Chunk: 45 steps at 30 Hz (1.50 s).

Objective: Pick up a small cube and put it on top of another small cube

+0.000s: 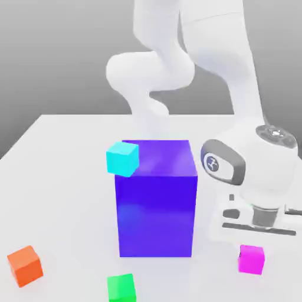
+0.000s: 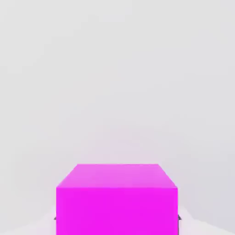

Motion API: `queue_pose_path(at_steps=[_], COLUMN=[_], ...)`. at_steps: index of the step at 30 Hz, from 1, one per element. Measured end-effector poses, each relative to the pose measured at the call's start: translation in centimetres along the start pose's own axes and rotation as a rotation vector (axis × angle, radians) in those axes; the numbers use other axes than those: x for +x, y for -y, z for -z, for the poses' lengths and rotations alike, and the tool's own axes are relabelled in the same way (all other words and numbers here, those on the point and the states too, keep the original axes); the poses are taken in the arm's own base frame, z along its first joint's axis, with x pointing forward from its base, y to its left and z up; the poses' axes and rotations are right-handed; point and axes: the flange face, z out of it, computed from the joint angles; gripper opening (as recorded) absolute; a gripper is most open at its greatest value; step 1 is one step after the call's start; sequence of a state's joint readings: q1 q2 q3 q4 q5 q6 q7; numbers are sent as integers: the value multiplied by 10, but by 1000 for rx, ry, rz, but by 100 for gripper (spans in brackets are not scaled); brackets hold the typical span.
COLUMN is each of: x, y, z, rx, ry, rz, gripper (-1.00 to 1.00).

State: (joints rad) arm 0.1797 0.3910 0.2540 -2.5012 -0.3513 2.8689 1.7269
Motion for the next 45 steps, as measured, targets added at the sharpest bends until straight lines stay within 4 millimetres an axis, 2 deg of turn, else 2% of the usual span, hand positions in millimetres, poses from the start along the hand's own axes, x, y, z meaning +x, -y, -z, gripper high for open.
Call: queue_pose_path(at_steps=[4,6,12,22,28,33,39,45], x=[1,13,65,147,183,200,217,231], y=[0,12,43,74,95,115,84,55], z=[43,49,33,6,10,24,-6,-14], rx=[-3,-26,-146,-331,-395,-428,-534,-580], ry=[-2,1,35,106,134,145,149,101], rz=[2,14,13,14,54,100,-189,-525], gripper=[-100,-100,-100,-100,-100,-100,-100,-100])
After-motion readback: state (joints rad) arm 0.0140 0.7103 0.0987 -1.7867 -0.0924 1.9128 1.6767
